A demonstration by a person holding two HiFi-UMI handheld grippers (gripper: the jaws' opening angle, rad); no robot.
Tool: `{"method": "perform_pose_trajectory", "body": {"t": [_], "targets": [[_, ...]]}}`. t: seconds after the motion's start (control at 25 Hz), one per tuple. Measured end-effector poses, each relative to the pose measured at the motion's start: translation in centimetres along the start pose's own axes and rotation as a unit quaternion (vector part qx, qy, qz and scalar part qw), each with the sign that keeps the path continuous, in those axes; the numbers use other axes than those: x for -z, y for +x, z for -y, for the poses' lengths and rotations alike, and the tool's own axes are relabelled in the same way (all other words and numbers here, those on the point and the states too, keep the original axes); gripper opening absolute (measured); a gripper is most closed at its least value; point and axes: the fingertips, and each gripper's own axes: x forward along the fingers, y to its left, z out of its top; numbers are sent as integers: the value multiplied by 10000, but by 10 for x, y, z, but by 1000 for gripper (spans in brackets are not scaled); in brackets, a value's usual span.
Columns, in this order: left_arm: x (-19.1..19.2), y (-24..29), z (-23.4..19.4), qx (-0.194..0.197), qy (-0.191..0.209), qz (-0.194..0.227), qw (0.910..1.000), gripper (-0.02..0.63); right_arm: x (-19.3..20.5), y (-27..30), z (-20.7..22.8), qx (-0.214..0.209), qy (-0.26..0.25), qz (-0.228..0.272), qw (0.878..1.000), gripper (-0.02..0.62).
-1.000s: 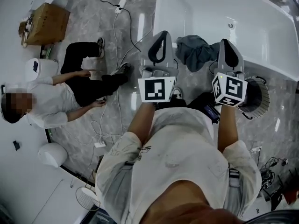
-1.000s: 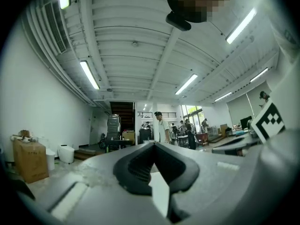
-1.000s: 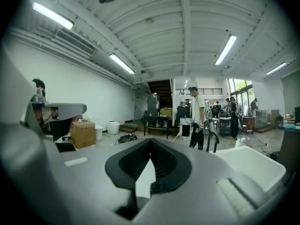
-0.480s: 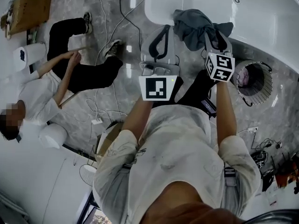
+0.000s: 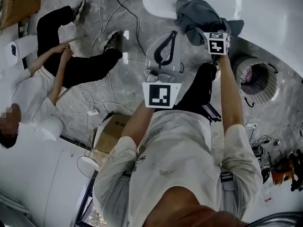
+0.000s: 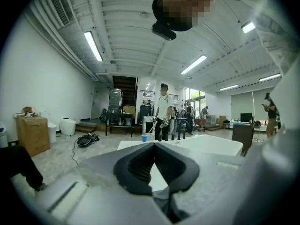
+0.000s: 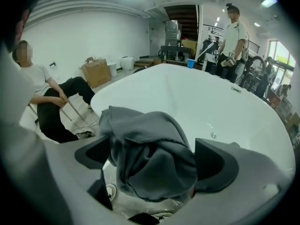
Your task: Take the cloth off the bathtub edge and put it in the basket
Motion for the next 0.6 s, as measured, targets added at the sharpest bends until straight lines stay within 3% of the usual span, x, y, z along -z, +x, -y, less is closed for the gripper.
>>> {"method": "perform_pose_trajectory", "body": {"t": [0.2,0.36,0.6], "targets": [[11,2,-5,-43,-121,-94,9999,2,17,27,-2,13,-422,-473,9980,568],[14,2,-4,-25,-107,-162,9998,2,23,26,-1,228,-968,-420,9942,483],[14,2,-8,-125,-170,-236,9995,2,25,21,-4,278,-1828,-825,9793,361]]}}
